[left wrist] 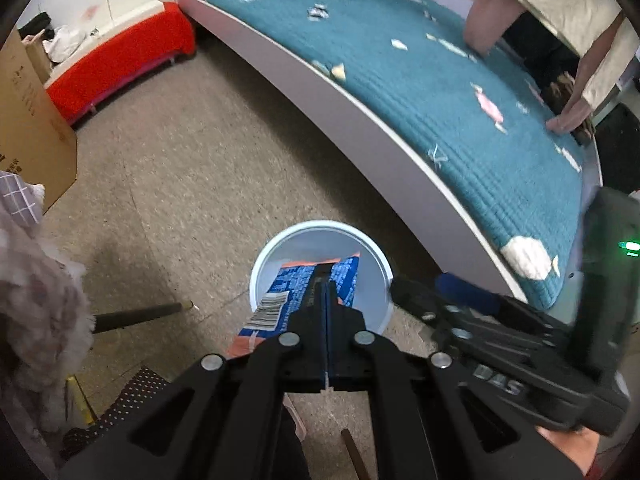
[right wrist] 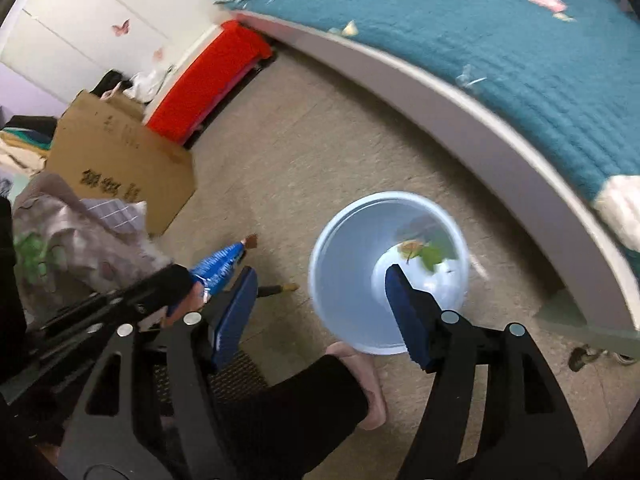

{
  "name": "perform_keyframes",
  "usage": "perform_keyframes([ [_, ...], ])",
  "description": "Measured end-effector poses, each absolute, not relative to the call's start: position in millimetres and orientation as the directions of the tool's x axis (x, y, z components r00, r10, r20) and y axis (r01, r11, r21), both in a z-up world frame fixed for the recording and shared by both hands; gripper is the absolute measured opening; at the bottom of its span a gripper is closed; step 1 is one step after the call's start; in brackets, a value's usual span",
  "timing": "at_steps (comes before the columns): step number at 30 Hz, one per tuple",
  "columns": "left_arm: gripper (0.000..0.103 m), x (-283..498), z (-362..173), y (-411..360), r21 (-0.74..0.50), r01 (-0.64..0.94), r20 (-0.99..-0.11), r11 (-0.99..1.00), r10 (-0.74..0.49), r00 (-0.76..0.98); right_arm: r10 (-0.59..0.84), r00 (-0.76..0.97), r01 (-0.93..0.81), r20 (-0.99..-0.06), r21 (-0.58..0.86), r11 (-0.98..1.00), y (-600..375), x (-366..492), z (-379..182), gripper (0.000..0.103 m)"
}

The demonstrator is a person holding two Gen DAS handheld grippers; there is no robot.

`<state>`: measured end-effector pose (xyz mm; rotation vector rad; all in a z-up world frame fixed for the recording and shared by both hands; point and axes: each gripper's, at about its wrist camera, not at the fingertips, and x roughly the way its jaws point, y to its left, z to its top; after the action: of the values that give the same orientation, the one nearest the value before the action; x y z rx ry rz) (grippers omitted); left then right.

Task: Collect trash
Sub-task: 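Carry both items to the blue bucket and open both grippers over it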

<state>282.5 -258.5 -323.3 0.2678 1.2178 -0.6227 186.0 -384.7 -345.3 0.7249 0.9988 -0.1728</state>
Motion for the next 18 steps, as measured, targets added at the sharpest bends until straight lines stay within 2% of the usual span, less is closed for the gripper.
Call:
perform_keyframes([
  [5,0.001,286,-339,-271,-0.163,0.585,-0.939,0.795,-0.306,0.155,0.014,0.567,0.505,-0.824,0.361,0.784,-387,168,-330,0.068],
  [11,0.004,292,-349,-287,-0.19,0.582,-0.941,0.791,-0.315,0.121,-0.039,0.599,0.542,-0.8,0.368,0.756,-402,149,-322,0.07],
  [13,0.028,292,-347,-293,-0.199,0.587,-0.939,0.785,-0.324,0.114,-0.048,0.607,0.551,-0.793,0.377,0.745,-407,144,-319,0.07],
  [14,0.057,292,-346,-294,-0.197,0.587,-0.938,0.785,-0.324,0.119,-0.053,0.608,0.555,-0.792,0.377,0.741,-409,141,-318,0.07],
  [15,0.063,290,-341,-294,-0.174,0.585,-0.936,0.793,-0.318,0.153,-0.056,0.612,0.558,-0.789,0.381,0.737,-411,140,-316,0.07],
  [18,0.065,287,-332,-291,-0.152,0.579,-0.931,0.801,-0.313,0.188,-0.06,0.612,0.56,-0.788,0.379,0.737,-413,135,-310,0.071],
])
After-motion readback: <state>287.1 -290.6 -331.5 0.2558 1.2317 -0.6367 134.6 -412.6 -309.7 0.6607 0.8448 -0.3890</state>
